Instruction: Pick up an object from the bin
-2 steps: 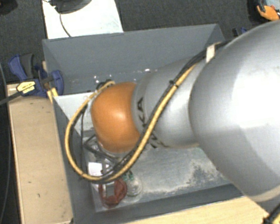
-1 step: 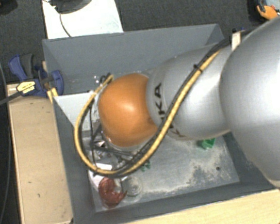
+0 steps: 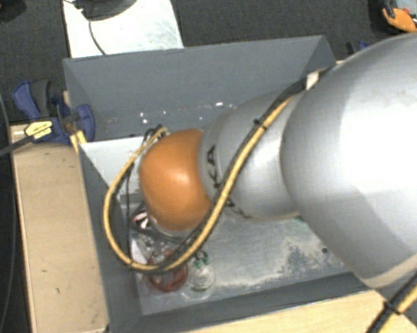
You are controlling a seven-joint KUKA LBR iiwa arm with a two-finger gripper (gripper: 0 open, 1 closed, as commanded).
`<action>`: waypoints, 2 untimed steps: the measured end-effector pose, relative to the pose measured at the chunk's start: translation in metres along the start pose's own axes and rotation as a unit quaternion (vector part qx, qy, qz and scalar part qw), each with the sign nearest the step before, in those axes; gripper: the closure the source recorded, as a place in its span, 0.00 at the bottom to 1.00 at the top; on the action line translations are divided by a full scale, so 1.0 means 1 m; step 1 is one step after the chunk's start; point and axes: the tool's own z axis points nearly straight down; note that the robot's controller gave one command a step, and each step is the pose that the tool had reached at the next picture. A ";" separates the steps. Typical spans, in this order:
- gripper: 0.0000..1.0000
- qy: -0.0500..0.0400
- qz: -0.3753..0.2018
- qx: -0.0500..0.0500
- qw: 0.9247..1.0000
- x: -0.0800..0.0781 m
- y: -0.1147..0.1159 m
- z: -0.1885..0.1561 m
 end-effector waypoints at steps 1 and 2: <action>1.00 0.000 0.001 0.000 1.000 0.000 0.000 0.000; 1.00 0.003 0.000 0.000 1.000 0.005 0.001 -0.021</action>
Offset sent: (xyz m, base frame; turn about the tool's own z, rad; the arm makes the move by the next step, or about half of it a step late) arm -0.0215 -0.0026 0.1730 -0.0209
